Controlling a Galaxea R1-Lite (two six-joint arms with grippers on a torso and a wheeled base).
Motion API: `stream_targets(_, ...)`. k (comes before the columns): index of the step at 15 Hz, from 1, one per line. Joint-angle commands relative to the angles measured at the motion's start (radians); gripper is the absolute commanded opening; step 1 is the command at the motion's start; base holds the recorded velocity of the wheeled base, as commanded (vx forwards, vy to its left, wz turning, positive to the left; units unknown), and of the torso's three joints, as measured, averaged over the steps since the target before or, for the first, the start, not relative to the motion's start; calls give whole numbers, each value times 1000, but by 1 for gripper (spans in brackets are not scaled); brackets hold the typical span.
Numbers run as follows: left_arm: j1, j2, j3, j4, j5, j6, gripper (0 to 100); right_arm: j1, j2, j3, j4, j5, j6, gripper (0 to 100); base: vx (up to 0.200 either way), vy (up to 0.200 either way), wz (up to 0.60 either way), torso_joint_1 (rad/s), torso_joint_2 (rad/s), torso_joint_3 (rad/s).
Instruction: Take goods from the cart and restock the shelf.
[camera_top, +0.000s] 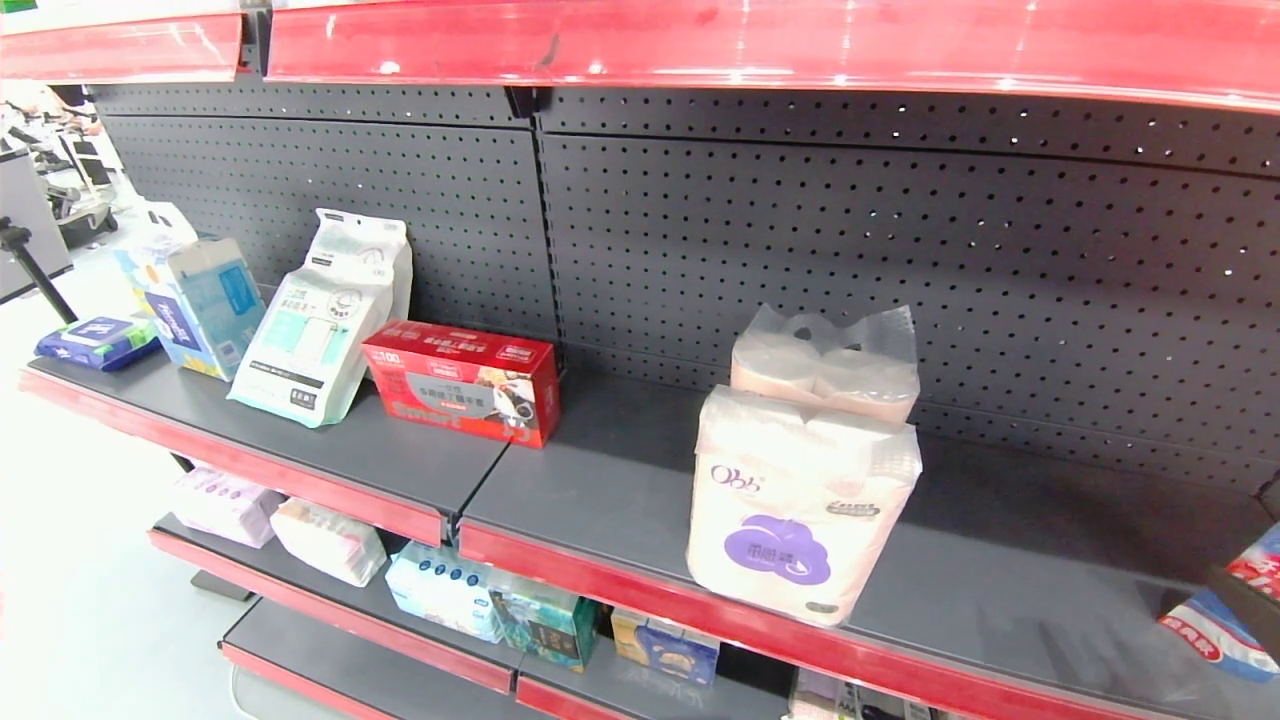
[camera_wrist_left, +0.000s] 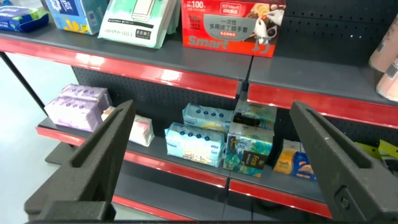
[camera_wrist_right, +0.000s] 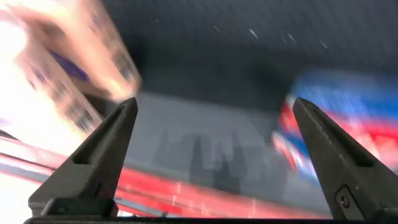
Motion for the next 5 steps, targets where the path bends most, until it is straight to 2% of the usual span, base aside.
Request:
stream_targets(1,0,1,0,0,0,0,100,-11,-176,58,28,-17,5,100,0,0,0,0,0,0)
stream_targets(5,0,1,0,0,0,0,100,13,-181,60,37,-60,-14,100,0,0,0,0,0,0)
